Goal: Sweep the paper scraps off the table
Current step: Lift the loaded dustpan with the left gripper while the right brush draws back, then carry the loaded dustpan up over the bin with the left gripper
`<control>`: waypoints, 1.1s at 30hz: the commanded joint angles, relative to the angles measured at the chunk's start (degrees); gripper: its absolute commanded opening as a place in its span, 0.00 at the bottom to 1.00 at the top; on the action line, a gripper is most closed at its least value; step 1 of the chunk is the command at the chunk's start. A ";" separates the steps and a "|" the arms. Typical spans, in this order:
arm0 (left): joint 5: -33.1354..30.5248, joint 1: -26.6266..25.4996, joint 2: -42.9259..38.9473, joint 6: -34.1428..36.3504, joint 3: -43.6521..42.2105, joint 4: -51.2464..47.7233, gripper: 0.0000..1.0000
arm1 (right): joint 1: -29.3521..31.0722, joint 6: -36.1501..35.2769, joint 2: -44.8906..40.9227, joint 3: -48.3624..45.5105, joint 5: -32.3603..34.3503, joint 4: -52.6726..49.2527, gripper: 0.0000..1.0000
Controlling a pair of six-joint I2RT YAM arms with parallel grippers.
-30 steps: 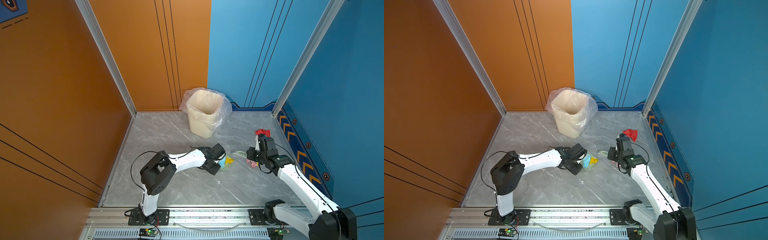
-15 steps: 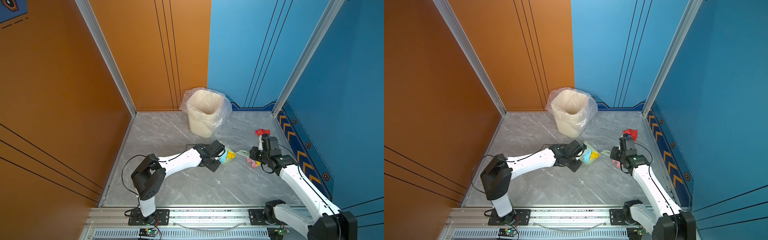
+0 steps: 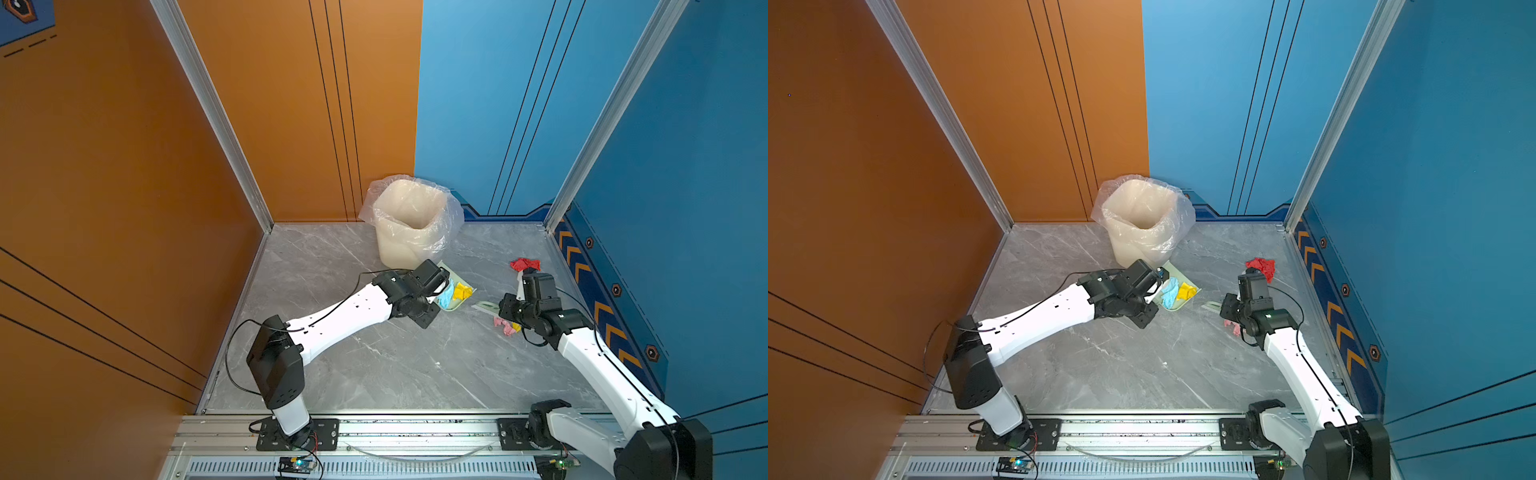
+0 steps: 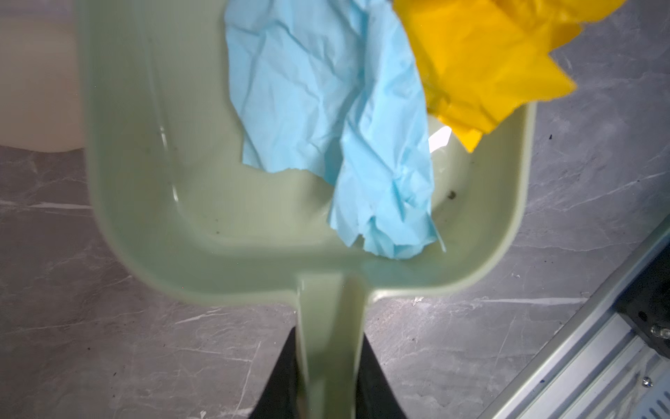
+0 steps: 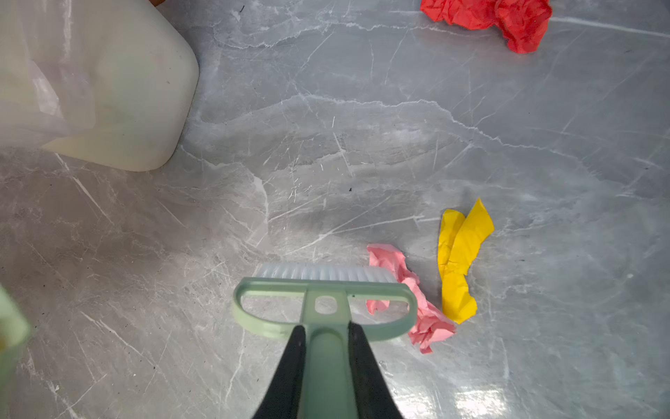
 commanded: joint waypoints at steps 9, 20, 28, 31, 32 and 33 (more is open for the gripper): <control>-0.59 2.63 -0.99 3.25 8.83 -9.14 0.00 | -0.60 -1.78 0.69 1.14 -0.69 -0.66 0.00; 2.10 3.87 -1.85 4.90 15.67 -13.99 0.00 | -0.62 -1.78 1.13 0.53 -0.90 -0.37 0.00; 1.48 6.01 -3.46 4.90 18.41 -15.67 0.00 | -0.77 -1.94 0.78 0.08 -0.72 -0.68 0.00; 0.82 7.92 -3.84 4.26 19.77 -16.50 0.00 | -0.79 -1.82 0.64 -0.06 -0.87 -0.74 0.00; 0.65 8.60 -4.00 4.12 19.99 -16.43 0.00 | -0.77 -1.78 0.62 -0.24 -0.95 -0.67 0.00; 0.49 9.37 -4.14 3.88 20.28 -16.46 0.00 | -0.81 -1.78 0.54 -0.31 -1.05 -0.60 0.00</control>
